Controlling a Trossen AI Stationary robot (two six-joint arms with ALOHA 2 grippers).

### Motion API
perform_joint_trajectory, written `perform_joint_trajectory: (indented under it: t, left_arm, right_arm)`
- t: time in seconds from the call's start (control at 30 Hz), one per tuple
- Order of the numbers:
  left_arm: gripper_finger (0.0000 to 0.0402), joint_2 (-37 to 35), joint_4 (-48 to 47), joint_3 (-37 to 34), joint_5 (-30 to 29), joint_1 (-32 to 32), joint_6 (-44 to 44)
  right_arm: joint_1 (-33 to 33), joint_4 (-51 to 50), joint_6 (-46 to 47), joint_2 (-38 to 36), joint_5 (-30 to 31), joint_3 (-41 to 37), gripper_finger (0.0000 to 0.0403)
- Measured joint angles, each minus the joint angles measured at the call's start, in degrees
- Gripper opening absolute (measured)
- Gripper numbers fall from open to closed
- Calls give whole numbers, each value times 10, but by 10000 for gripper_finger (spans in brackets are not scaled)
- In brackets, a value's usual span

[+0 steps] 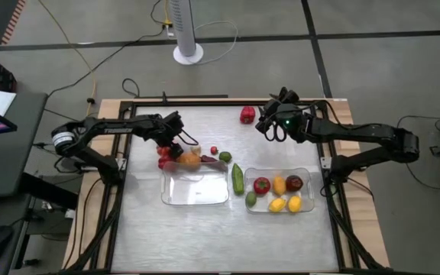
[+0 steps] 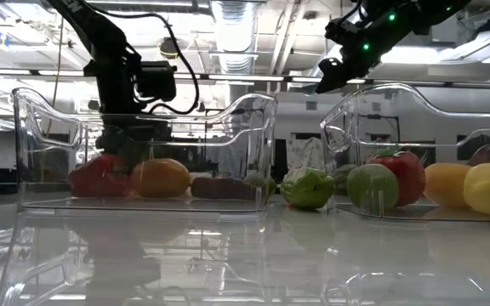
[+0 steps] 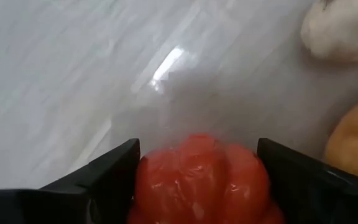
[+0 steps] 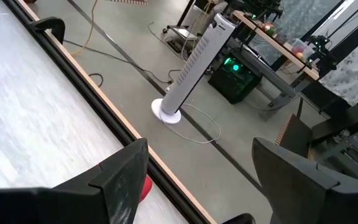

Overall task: Sort produce into baskets
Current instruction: Put the pumpkin into the left transparent bin

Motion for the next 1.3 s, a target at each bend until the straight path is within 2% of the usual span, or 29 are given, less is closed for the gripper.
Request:
perform_joint_trajectory:
  t: [0.17, 0.33, 0.47, 0.6, 0.77, 0.83, 0.93, 1.1, 1.3]
  left_arm:
    - [265, 0, -20, 23, -3, -1, 4]
    - [266, 0, -37, 63, -5, -1, 20]
    - [270, 0, -69, 122, 2, -3, 35]
    - [269, 0, -86, 195, 44, -20, 36]
    - [275, 0, -79, 264, 164, -74, 12]
    - [277, -1, -64, 272, 185, -110, -5]
    - [278, 0, -63, 272, 162, -173, -11]
    - [279, 1, -68, 272, 61, -268, -55]
    - [282, 1, -68, 272, -3, -330, -114]
  right_arm:
    - [0, 3, -4, 0, 0, 0, 312]
    - [0, 3, -5, 0, 0, 0, 312]
    - [0, 3, -5, 0, 0, 0, 312]
    - [0, 2, -6, 0, 0, 0, 312]
    - [0, -1, -6, 0, 0, 0, 312]
    - [0, -3, -6, 0, 0, 0, 312]
    - [0, -4, -6, 0, 0, 0, 312]
    - [0, -4, -6, 0, 0, 0, 312]
    - [1, -2, -4, 0, 0, 0, 312]
